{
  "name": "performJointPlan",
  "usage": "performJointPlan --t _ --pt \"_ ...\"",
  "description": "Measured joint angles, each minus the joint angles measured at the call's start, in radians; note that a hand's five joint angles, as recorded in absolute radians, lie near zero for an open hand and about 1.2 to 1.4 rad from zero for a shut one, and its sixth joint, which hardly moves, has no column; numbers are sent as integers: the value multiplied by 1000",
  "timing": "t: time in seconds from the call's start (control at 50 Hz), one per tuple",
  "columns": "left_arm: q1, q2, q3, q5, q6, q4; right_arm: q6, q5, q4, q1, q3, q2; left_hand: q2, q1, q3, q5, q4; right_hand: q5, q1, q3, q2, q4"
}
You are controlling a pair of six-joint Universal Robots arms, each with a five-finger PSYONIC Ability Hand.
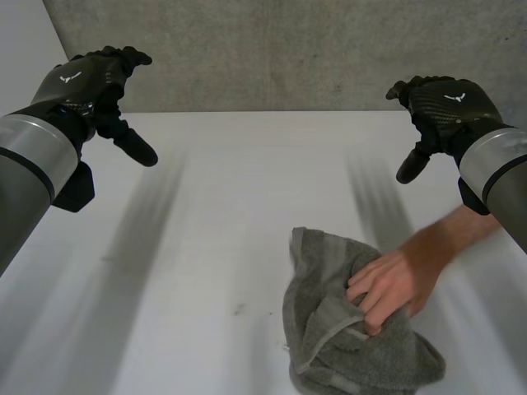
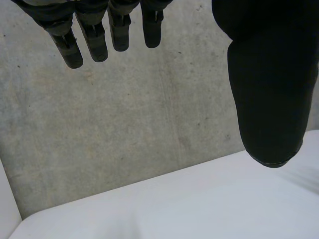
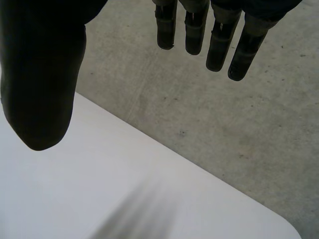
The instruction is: Fold the towel.
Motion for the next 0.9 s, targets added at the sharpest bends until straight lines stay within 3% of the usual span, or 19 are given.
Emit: performJointPlan --t 0.24,0.5,0.68,0.9 --pt "-36 2 -41 1 1 13 -2 1 1 25 1 -1 1 0 0 0 0 0 1 0 0 0" --pt "-217 -27 -110 -1 -1 25 -24 4 19 9 22 -5 4 2 2 0 2 0 1 0 0 0" --pt "-331 -133 -169 -8 6 81 -27 -14 25 0 221 -8 10 3 8 0 7 0 1 0 0 0" --pt "-345 -230 -287 -1 90 154 -24 -176 -29 -136 478 -57 57 50 55 37 55 0 1 0 0 0"
